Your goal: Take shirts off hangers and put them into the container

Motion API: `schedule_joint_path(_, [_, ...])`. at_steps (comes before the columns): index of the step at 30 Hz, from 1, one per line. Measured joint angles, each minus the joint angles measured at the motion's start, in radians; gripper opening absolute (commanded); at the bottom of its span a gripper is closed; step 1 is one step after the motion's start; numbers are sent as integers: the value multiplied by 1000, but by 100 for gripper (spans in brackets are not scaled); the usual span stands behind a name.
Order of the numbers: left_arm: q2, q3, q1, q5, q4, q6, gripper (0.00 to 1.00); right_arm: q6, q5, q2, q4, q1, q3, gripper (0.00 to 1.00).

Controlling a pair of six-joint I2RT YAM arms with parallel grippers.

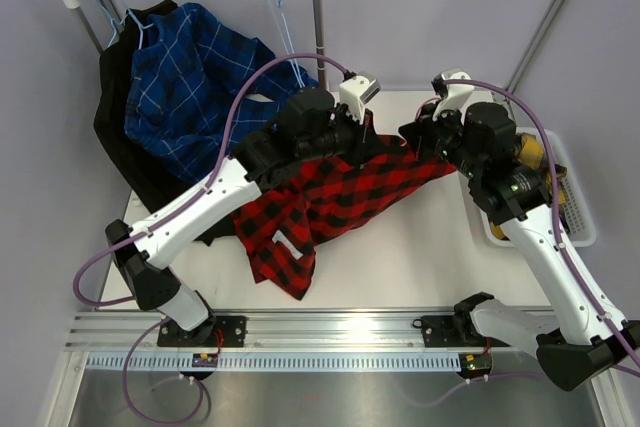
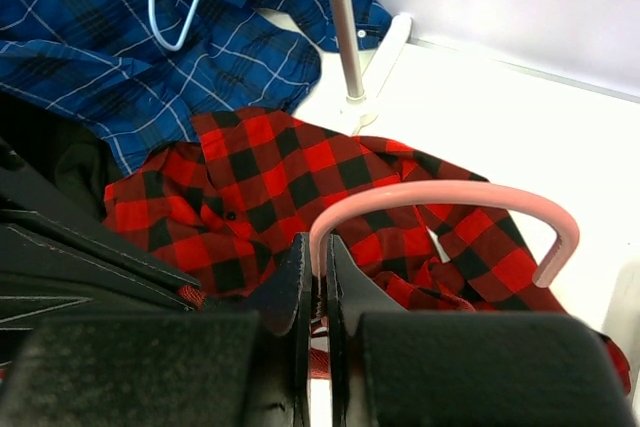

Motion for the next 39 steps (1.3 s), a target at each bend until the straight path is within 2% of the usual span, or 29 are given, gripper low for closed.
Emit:
schedule_joint_path(9, [-43, -70, 0, -35, 16, 29, 0, -1, 114, 15, -2, 6, -10, 0])
schedule_joint_path(17, [-193, -127, -2, -117, -15, 86, 0, 17, 274, 63, -16, 16, -6, 0])
schedule_joint_path(23, [-337, -278, -4, -164, -22, 92, 0, 69, 347, 84, -80, 16, 71, 0])
schedule_joint_path(31, [-477, -475, -4, -259, -18, 54, 0, 99, 299, 58, -114, 7, 142, 0])
schedule_joint_path(39, [-482, -481, -4, -332, -22, 37, 0, 94, 193, -8, -124, 0, 141, 0])
